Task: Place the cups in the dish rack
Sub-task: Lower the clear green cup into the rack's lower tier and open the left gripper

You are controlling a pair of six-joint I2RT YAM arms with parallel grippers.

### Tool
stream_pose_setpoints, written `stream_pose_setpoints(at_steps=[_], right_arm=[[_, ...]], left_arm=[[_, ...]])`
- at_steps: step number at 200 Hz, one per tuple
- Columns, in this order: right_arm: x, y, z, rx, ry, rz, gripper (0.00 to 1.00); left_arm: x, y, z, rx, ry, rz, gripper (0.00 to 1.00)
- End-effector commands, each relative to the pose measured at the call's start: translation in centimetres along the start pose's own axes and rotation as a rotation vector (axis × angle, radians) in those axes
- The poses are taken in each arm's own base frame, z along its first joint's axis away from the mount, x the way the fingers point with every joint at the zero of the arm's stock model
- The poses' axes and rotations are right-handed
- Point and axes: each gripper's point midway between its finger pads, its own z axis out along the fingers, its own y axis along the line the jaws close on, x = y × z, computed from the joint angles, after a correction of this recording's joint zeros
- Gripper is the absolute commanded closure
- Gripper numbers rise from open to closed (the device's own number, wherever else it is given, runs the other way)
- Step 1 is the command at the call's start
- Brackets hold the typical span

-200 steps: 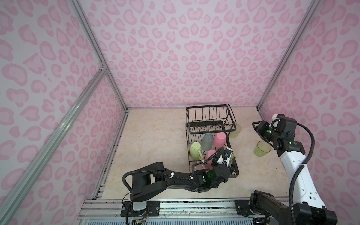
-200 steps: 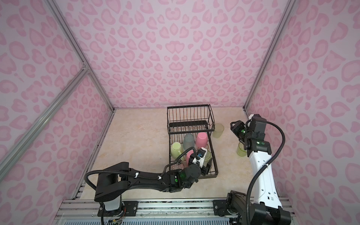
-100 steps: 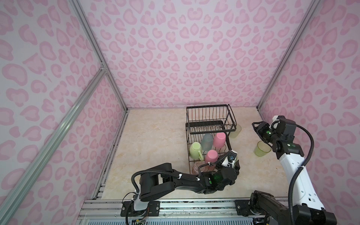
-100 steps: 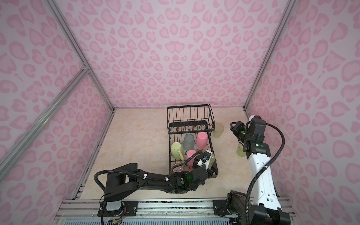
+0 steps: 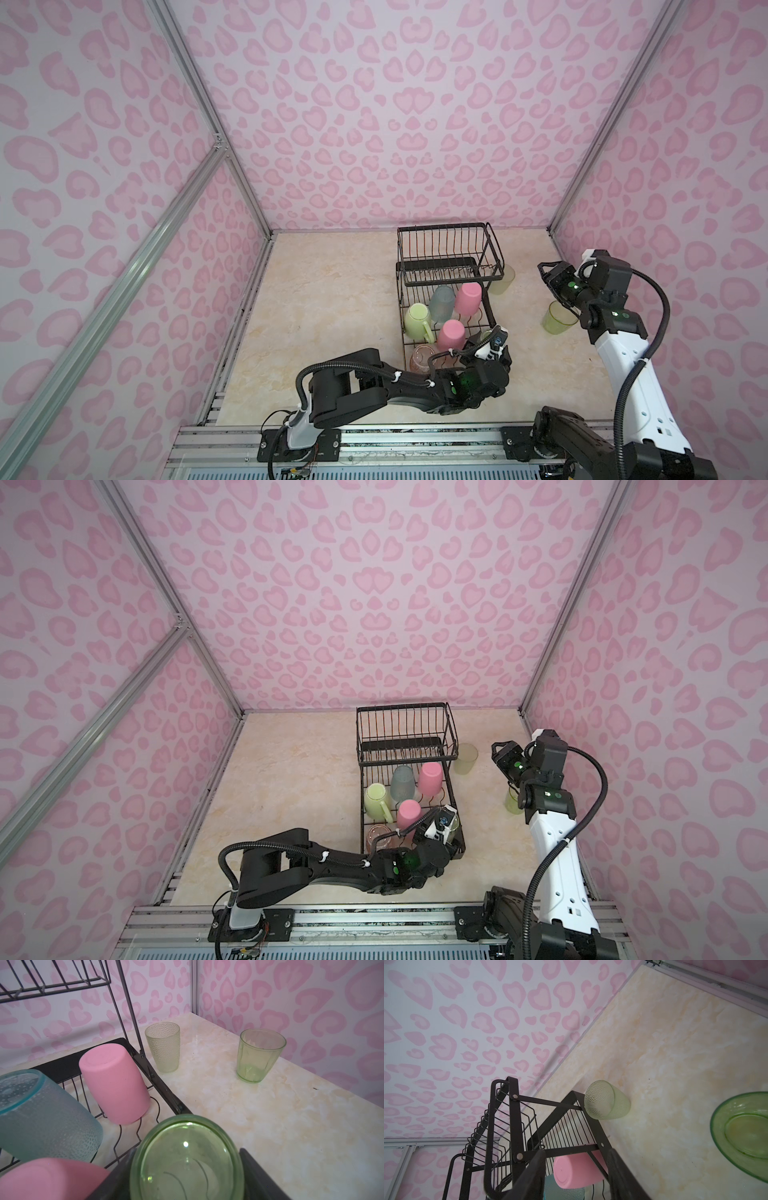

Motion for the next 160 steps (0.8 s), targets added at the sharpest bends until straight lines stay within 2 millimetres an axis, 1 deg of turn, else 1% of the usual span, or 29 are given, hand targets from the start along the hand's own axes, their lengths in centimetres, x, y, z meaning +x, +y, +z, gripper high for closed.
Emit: stream_pose_setpoints(at_steps=[1, 51, 90, 123, 160], right_arm=[[-0.4, 0.4, 0.0, -0.022, -0.025, -0.012, 0.52], [0.2, -0.3, 0.5, -0.006, -0.001, -0.007, 0.52], [0.5, -0.8, 0.6, 0.009, 0.007, -0.003, 0.50], [0.5, -0.8, 0.6, 0.007, 0.005, -0.002, 0.48], [0.5, -0.9, 0.3, 0.015, 0.001, -0.013, 0.45]], left_arm=[[-0.4, -0.2, 0.4, -0.010, -0.016, -0.006, 0.37], [1.2, -0.4, 0.9, -0.014, 0.011, 0.017, 0.37], [1.6, -0.3, 1.0, -0.022, 0.017, 0.021, 0.37], [1.9, -0.2, 1.0, -0.022, 0.023, 0.023, 0.32], [1.8, -0.4, 1.0, -0.014, 0.027, 0.023, 0.27]])
